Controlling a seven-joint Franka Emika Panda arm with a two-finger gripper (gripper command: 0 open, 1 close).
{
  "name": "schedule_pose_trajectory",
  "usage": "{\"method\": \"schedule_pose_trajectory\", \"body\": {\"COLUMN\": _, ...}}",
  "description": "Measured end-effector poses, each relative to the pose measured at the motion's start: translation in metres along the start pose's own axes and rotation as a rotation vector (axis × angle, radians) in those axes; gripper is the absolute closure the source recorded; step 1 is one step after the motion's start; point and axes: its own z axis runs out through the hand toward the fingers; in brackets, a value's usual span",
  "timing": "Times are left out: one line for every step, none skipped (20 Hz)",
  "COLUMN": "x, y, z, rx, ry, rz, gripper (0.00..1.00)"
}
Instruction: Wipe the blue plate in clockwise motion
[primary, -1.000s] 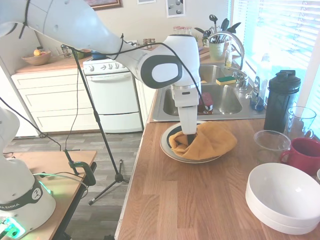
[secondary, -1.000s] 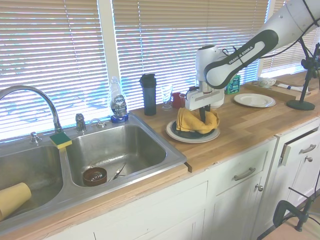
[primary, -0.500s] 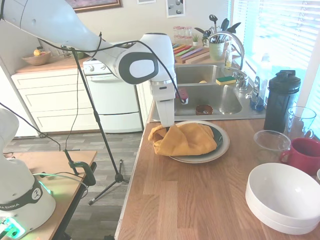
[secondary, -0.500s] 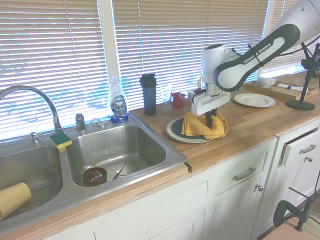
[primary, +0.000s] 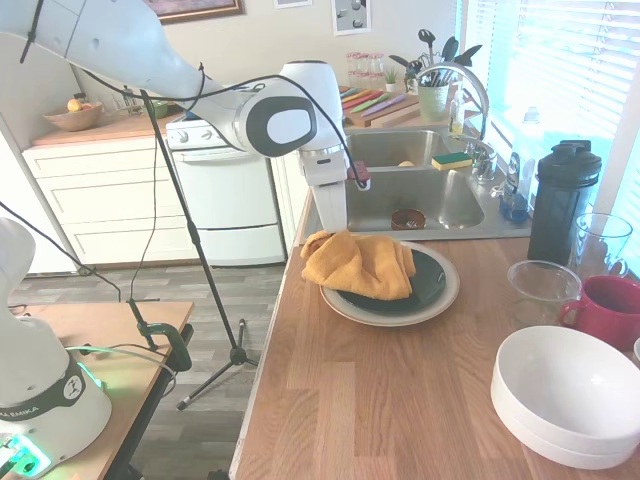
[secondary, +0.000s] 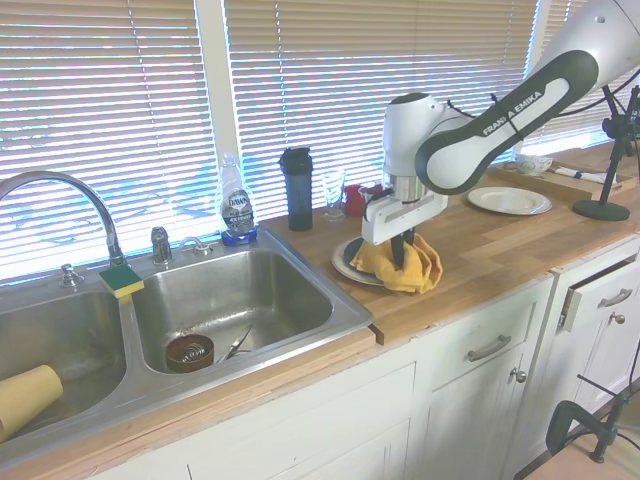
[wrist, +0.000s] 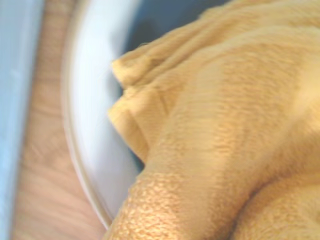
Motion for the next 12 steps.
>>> {"method": "schedule_pose_trajectory", "body": {"x": 0.002, "y": -0.006, "z": 0.001, "rx": 0.004, "ry": 0.001, "rz": 0.003, "gripper": 1.00}}
{"method": "schedule_pose_trajectory", "body": {"x": 0.005, "y": -0.011, "z": 0.001, "rx": 0.008, "ry": 0.002, "rz": 0.006, "gripper": 1.00}}
{"method": "schedule_pose_trajectory", "body": {"x": 0.007, "y": -0.016, "z": 0.002, "rx": 0.013, "ry": 0.003, "rz": 0.010, "gripper": 1.00}}
{"method": "schedule_pose_trajectory", "body": {"x": 0.011, "y": -0.021, "z": 0.002, "rx": 0.017, "ry": 0.005, "rz": 0.013, "gripper": 1.00}}
{"method": "schedule_pose_trajectory", "body": {"x": 0.016, "y": -0.026, "z": 0.003, "rx": 0.022, "ry": 0.007, "rz": 0.020, "gripper": 1.00}}
{"method": "schedule_pose_trajectory", "body": {"x": 0.023, "y": -0.030, "z": 0.003, "rx": 0.026, "ry": 0.009, "rz": 0.030, "gripper": 1.00}}
{"method": "schedule_pose_trajectory", "body": {"x": 0.031, "y": -0.033, "z": 0.004, "rx": 0.029, "ry": 0.011, "rz": 0.041, "gripper": 1.00}}
{"method": "schedule_pose_trajectory", "body": {"x": 0.040, "y": -0.035, "z": 0.005, "rx": 0.031, "ry": 0.013, "rz": 0.055, "gripper": 1.00}}
{"method": "schedule_pose_trajectory", "body": {"x": 0.050, "y": -0.037, "z": 0.008, "rx": 0.030, "ry": 0.016, "rz": 0.068, "gripper": 1.00}}
{"method": "schedule_pose_trajectory", "body": {"x": 0.059, "y": -0.038, "z": 0.010, "rx": 0.029, "ry": 0.018, "rz": 0.081, "gripper": 1.00}}
{"method": "schedule_pose_trajectory", "body": {"x": 0.067, "y": -0.039, "z": 0.013, "rx": 0.026, "ry": 0.020, "rz": 0.093, "gripper": 1.00}}
{"method": "schedule_pose_trajectory", "body": {"x": 0.075, "y": -0.039, "z": 0.017, "rx": 0.022, "ry": 0.022, "rz": 0.104, "gripper": 1.00}}
